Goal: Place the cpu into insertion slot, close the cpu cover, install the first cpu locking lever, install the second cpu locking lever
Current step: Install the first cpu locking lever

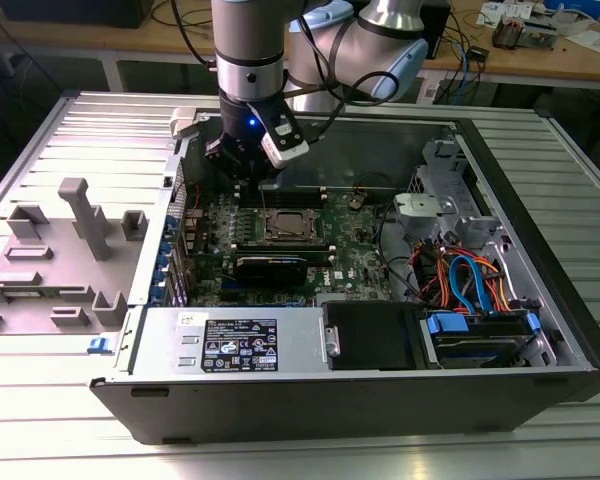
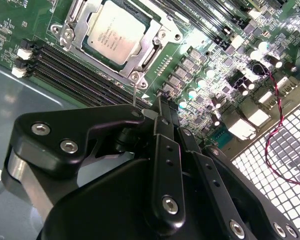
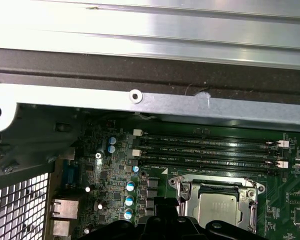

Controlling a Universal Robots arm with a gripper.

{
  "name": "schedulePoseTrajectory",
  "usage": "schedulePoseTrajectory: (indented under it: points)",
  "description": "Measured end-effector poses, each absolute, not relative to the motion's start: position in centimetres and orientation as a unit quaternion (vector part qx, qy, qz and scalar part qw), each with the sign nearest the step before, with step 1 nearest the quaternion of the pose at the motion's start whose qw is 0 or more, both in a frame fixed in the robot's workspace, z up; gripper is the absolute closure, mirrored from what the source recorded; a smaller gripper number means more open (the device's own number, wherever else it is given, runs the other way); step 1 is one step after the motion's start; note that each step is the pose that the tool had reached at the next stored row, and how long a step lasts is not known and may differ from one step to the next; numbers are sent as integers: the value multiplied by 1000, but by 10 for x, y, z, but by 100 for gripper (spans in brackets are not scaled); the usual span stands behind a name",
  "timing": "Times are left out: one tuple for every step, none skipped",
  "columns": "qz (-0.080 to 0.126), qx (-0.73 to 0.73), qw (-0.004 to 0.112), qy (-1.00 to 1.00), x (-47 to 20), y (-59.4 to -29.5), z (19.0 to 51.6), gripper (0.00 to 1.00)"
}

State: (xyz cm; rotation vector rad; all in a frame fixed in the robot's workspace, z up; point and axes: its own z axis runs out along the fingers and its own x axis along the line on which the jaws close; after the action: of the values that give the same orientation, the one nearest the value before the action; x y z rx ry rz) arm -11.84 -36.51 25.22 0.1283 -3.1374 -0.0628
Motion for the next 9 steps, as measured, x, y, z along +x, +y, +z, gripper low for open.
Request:
schedulePoseTrajectory:
  points:
    - [-20, 42, 0, -999, -119, -365, 252, 89]
    - [-20, 45, 1, -999, -120, -365, 252, 89]
    - [-20, 47, 1, -999, -120, -365, 252, 89]
    - [-20, 48, 1, -999, -120, -365, 252, 89]
    - [-20, 48, 1, -999, -120, -365, 252, 89]
    - [-20, 50, 1, -999, -120, -365, 252, 89]
    - [-20, 51, 1, -998, -120, -364, 252, 89]
    - [-20, 52, 1, -998, -120, -364, 252, 89]
    - [-20, 57, 1, -998, -120, -358, 252, 89]
